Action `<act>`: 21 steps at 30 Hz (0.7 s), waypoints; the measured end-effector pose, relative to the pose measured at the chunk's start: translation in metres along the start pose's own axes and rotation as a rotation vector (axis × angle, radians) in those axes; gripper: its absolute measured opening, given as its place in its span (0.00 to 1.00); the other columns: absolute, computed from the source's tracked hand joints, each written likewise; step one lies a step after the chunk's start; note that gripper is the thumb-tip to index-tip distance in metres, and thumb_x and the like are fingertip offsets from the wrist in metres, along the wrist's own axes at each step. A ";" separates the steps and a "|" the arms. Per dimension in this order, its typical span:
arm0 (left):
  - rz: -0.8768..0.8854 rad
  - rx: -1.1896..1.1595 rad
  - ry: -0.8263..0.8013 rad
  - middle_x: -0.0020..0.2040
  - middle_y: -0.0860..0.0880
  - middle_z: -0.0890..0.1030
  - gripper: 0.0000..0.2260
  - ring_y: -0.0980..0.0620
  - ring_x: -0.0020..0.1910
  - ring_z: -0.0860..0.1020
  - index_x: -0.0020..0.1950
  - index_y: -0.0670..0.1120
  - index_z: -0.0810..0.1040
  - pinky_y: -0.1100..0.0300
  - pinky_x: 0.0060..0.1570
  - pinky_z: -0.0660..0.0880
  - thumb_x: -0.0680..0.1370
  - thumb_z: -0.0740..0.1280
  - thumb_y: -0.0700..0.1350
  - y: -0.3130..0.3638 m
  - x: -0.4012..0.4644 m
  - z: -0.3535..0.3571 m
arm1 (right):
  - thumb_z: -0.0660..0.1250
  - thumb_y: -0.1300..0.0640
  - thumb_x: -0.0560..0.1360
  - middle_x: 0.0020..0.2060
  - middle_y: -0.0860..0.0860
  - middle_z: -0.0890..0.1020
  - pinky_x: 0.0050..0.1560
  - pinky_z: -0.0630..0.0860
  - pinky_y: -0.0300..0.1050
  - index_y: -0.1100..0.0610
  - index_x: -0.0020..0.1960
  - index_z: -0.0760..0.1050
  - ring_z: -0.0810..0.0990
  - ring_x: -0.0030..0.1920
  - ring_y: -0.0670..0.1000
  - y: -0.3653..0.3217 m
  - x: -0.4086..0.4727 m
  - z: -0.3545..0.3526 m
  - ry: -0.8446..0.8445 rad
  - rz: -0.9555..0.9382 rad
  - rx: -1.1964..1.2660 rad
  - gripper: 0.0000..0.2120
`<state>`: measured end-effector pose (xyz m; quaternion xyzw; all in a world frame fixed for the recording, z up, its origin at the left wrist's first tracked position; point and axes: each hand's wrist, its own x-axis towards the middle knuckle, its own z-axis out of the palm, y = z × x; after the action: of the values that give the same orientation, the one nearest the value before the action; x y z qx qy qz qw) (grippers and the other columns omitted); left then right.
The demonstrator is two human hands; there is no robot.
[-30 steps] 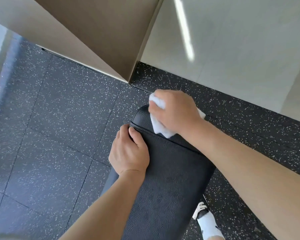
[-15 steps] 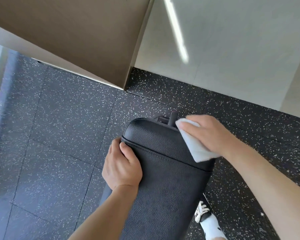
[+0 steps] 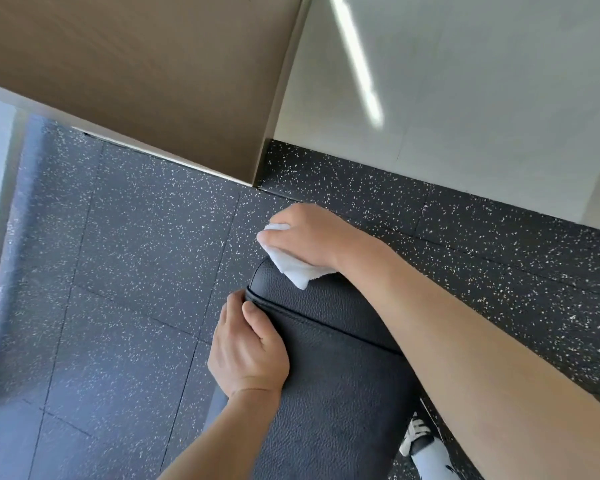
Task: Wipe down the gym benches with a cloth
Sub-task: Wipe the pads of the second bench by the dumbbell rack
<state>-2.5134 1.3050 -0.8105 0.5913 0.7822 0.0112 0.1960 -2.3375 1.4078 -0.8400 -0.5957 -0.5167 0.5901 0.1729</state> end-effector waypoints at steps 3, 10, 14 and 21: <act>-0.003 0.004 0.002 0.50 0.50 0.82 0.19 0.37 0.45 0.78 0.56 0.53 0.72 0.51 0.40 0.65 0.80 0.44 0.57 0.000 -0.001 -0.001 | 0.66 0.46 0.81 0.29 0.48 0.73 0.38 0.69 0.47 0.58 0.33 0.70 0.71 0.31 0.47 0.016 -0.023 -0.009 0.027 -0.004 0.111 0.23; 0.019 -0.022 0.016 0.51 0.51 0.82 0.18 0.39 0.46 0.79 0.55 0.56 0.70 0.52 0.41 0.65 0.81 0.43 0.58 0.002 -0.001 -0.002 | 0.61 0.29 0.76 0.40 0.48 0.84 0.50 0.75 0.59 0.54 0.47 0.81 0.82 0.41 0.50 0.098 -0.140 -0.043 0.131 0.174 0.100 0.28; 0.026 -0.030 0.031 0.49 0.50 0.82 0.19 0.39 0.45 0.78 0.53 0.54 0.71 0.51 0.41 0.64 0.81 0.43 0.58 -0.001 -0.002 -0.002 | 0.63 0.35 0.78 0.29 0.48 0.73 0.37 0.67 0.49 0.56 0.38 0.73 0.71 0.30 0.45 0.102 -0.161 -0.021 0.396 0.179 0.155 0.25; 0.038 -0.045 0.080 0.43 0.46 0.81 0.21 0.40 0.39 0.71 0.45 0.51 0.69 0.49 0.41 0.66 0.80 0.42 0.59 -0.003 -0.002 0.002 | 0.68 0.48 0.76 0.26 0.47 0.65 0.34 0.61 0.47 0.58 0.33 0.63 0.64 0.29 0.48 0.085 -0.145 0.001 0.717 0.168 0.248 0.21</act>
<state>-2.5148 1.3016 -0.8120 0.6004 0.7776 0.0560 0.1778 -2.2698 1.2545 -0.8337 -0.7788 -0.2977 0.4147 0.3644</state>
